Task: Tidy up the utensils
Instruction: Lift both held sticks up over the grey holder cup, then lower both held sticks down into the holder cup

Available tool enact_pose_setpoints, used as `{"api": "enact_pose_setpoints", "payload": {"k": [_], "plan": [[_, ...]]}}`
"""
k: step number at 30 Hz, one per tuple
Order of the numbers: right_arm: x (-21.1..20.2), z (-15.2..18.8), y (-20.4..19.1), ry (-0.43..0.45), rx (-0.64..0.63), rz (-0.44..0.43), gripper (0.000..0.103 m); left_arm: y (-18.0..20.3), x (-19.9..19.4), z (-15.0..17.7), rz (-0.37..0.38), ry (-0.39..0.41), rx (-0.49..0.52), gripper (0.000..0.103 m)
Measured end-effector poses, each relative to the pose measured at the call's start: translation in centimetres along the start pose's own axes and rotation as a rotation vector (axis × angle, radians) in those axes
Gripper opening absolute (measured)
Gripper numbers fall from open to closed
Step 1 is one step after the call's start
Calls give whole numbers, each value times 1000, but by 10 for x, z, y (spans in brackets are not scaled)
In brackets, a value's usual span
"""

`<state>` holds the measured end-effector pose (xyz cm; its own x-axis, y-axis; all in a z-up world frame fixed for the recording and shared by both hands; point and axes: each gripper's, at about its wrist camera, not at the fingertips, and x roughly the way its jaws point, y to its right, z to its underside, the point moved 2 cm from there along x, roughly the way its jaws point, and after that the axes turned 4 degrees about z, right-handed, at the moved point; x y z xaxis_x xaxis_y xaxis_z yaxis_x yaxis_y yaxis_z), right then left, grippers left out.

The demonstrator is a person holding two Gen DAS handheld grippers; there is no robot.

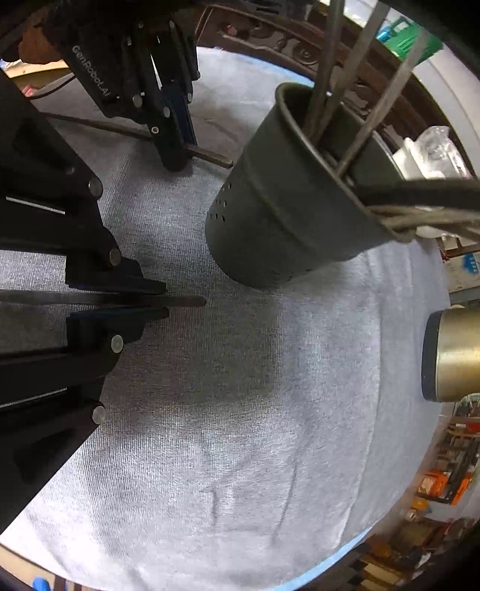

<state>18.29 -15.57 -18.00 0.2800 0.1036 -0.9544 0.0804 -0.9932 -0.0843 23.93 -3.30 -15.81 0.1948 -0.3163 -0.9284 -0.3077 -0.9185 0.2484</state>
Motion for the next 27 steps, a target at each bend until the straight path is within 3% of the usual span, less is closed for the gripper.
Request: {"api": "enact_pose_setpoints", "payload": {"k": [11, 27], "plan": [[-1, 1, 0, 46, 51, -42, 6, -10, -15, 16, 25, 36, -49, 7], [-58, 16, -7, 193, 65, -101, 6, 11, -99, 37, -68, 250, -3, 6]]}}
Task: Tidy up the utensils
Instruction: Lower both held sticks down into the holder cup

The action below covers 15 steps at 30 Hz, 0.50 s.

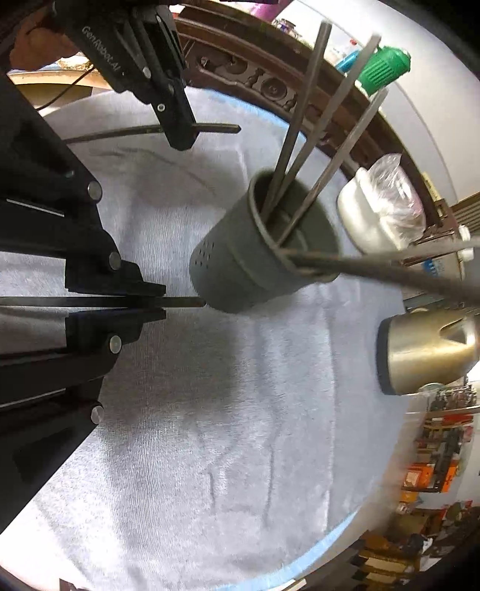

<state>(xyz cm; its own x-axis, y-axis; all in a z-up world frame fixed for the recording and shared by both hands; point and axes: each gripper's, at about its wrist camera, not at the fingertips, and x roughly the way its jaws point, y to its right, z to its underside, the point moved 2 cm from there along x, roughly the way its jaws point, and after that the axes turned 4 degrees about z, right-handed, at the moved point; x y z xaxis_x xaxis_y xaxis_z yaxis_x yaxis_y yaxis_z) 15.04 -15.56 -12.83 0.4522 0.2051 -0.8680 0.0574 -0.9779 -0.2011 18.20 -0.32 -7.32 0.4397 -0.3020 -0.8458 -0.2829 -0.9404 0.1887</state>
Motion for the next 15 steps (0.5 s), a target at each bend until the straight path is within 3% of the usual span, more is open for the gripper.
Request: {"api": "enact_pose_setpoints", "payload": {"k": [15], "plan": [[-74, -2, -28, 156, -44, -77, 6, 10, -35, -6, 25, 96, -1, 6]]}}
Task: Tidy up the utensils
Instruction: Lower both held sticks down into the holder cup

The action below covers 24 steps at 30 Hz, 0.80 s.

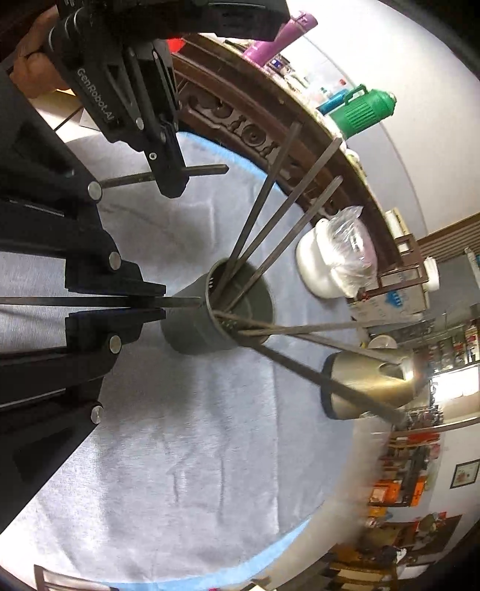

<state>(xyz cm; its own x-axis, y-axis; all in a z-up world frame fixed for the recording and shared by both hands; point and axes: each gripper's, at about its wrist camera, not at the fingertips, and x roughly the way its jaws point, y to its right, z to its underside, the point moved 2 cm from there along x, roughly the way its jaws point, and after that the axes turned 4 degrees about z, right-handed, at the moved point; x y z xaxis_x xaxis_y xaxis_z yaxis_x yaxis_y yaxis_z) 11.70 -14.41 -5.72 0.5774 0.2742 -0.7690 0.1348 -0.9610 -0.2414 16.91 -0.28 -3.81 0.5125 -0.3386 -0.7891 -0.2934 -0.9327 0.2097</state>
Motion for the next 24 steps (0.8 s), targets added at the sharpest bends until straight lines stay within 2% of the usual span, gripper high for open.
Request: {"api": "enact_pose_setpoints", "payload": {"k": [24], "plan": [[-51, -26, -7, 217, -14, -34, 6, 16, -64, -17, 50, 149, 31, 6]]}}
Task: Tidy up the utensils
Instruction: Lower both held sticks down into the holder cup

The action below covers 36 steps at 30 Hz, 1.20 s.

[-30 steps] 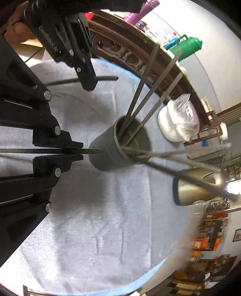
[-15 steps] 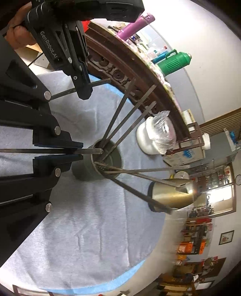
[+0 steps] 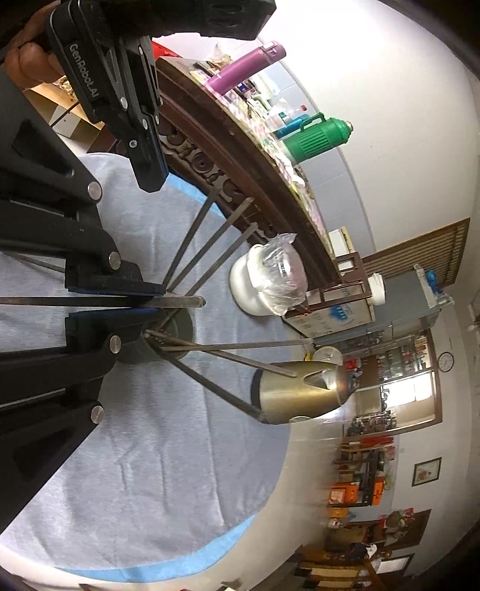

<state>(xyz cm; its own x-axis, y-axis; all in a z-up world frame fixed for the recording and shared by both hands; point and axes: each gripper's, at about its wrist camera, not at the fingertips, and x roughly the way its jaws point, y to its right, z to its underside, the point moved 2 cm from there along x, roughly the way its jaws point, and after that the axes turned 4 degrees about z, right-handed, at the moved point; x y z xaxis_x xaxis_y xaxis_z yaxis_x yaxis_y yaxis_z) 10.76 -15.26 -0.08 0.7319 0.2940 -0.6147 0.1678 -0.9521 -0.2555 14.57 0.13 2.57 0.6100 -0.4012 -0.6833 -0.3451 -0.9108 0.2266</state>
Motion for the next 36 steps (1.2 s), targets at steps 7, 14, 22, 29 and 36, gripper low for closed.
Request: {"api": "enact_pose_setpoints", "payload": {"k": [7, 14, 22, 29, 36], "plan": [[3, 8, 12, -22, 34, -2, 6, -21, 19, 12, 39, -86, -61, 6], [15, 19, 24, -55, 71, -12, 6, -29, 61, 26, 84, -188, -88, 20], [16, 23, 34, -66, 88, -8, 6, -32, 111, 36, 59, -266, -108, 38], [20, 28, 33, -81, 88, -14, 6, -30, 136, 29, 51, -282, -80, 34], [17, 28, 27, -72, 66, -11, 6, -29, 139, 27, 75, -269, -77, 7]]}}
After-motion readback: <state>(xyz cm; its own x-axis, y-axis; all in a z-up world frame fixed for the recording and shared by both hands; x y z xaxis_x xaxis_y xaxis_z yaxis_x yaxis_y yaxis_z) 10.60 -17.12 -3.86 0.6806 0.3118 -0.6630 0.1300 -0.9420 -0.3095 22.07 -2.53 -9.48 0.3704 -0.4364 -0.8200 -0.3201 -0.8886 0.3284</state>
